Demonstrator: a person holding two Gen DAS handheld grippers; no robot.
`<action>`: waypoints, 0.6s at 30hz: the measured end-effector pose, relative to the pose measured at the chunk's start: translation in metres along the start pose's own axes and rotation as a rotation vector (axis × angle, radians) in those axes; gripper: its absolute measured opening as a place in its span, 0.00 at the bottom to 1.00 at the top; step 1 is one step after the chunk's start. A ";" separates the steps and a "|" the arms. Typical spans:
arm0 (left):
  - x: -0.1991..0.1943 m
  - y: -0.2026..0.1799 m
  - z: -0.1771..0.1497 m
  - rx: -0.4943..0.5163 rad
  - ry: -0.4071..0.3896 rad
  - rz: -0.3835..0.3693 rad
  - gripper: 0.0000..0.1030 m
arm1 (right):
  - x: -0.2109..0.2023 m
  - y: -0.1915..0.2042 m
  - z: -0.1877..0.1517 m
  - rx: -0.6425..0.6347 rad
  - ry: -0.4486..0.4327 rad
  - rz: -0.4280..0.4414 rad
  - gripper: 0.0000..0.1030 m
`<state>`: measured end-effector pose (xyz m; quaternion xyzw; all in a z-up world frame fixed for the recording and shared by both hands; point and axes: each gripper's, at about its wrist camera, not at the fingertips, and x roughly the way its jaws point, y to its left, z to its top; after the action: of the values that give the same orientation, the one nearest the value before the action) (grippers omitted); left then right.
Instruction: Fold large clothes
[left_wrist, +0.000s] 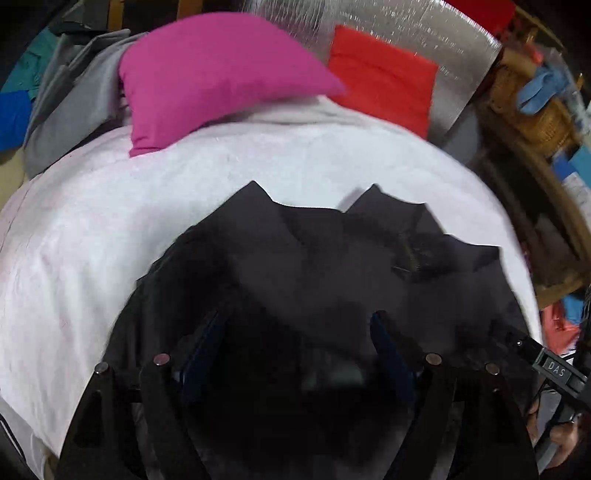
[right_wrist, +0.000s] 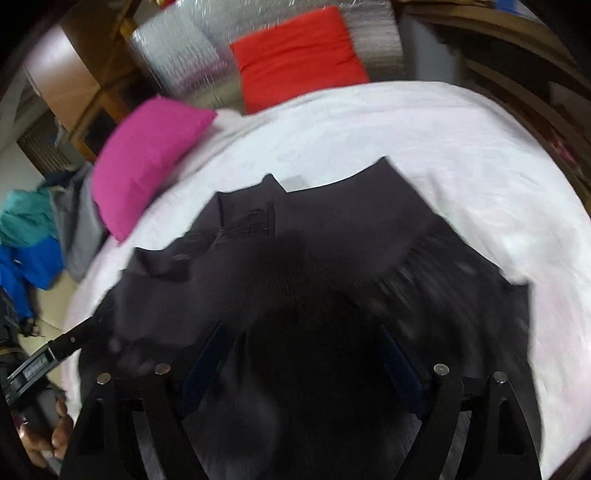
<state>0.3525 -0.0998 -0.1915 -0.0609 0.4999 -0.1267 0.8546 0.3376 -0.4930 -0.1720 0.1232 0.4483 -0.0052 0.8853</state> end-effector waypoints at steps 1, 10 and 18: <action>0.011 -0.001 0.003 0.007 0.014 0.005 0.79 | 0.013 0.001 0.003 -0.023 0.021 -0.029 0.85; 0.042 -0.036 0.023 0.146 0.010 -0.032 0.15 | 0.004 0.016 0.016 -0.070 -0.085 -0.060 0.25; 0.021 -0.050 0.065 0.127 -0.199 -0.018 0.11 | -0.002 -0.008 0.056 0.085 -0.281 -0.004 0.16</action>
<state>0.4114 -0.1552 -0.1656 -0.0233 0.4031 -0.1593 0.9009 0.3804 -0.5135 -0.1403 0.1578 0.3198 -0.0429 0.9333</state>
